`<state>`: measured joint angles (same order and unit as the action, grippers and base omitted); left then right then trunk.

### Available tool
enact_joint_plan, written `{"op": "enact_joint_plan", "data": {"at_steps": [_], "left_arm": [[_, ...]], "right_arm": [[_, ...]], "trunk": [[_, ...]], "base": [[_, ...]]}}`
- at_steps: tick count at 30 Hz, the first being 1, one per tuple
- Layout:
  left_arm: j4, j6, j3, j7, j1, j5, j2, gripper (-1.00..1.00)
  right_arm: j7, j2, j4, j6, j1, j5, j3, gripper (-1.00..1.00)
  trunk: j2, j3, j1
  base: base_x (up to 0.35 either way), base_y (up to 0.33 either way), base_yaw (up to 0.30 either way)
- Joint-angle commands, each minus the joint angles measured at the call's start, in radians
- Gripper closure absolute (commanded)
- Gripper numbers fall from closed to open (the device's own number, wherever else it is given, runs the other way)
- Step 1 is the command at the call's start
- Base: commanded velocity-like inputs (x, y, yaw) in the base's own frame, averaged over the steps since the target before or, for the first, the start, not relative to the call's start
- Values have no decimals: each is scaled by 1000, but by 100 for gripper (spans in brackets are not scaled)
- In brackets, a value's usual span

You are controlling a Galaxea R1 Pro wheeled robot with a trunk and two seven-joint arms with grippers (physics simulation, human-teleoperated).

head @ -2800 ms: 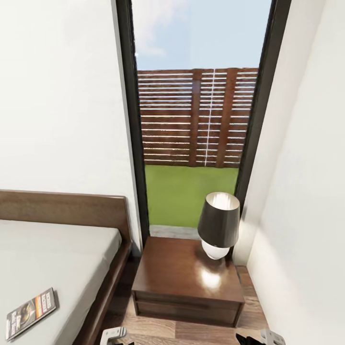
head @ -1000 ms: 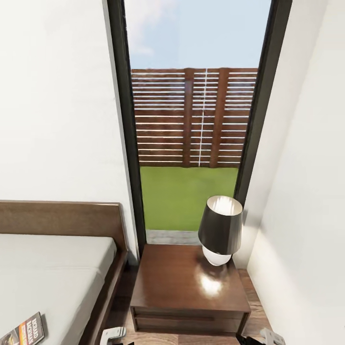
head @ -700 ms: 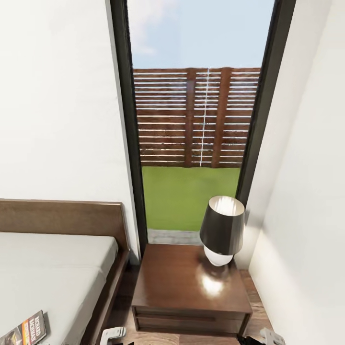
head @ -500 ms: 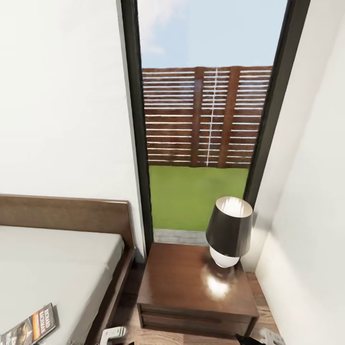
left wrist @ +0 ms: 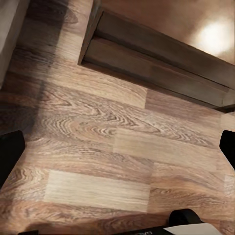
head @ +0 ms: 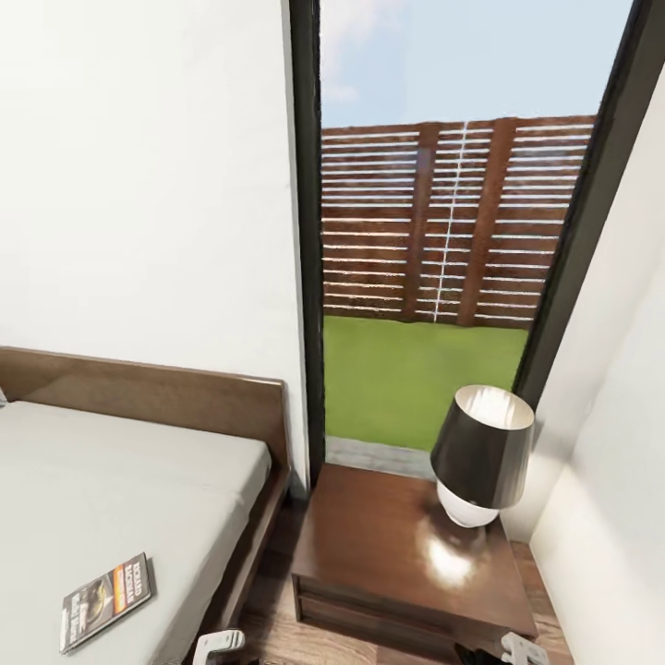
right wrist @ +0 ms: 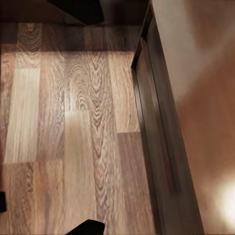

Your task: In the bedroom, move the book from the bed onto either nightstand, and place the two sandals side by side next to the bed.

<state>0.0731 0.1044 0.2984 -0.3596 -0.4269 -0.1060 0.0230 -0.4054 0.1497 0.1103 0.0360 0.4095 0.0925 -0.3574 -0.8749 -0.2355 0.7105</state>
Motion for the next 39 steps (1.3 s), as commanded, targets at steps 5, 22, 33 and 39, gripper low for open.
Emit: {"op": "enact_joint_plan", "data": {"at_steps": [5,22,33,39], "left_arm": [[-1,5,8,-2,-1,-11,0,-100],[-2,3,7,-3,-1,-11,0,-100],[-2,3,7,-2,-1,-11,0,-100],[-2,3,7,-3,-1,-11,0,-100]], "right_arm": [[-4,1,-1,2,1,10,3,-100],[-4,1,-1,2,1,10,3,-100],[-6,1,-1,0,1,10,3,-100],[-6,1,-1,1,1,10,3,-100]], "trunk": [[-1,-5,0],[20,-2,-11],[97,32,-54],[139,51,-77]], "base": [[0,0,263],[0,0,149],[0,0,0],[0,0,0]]}}
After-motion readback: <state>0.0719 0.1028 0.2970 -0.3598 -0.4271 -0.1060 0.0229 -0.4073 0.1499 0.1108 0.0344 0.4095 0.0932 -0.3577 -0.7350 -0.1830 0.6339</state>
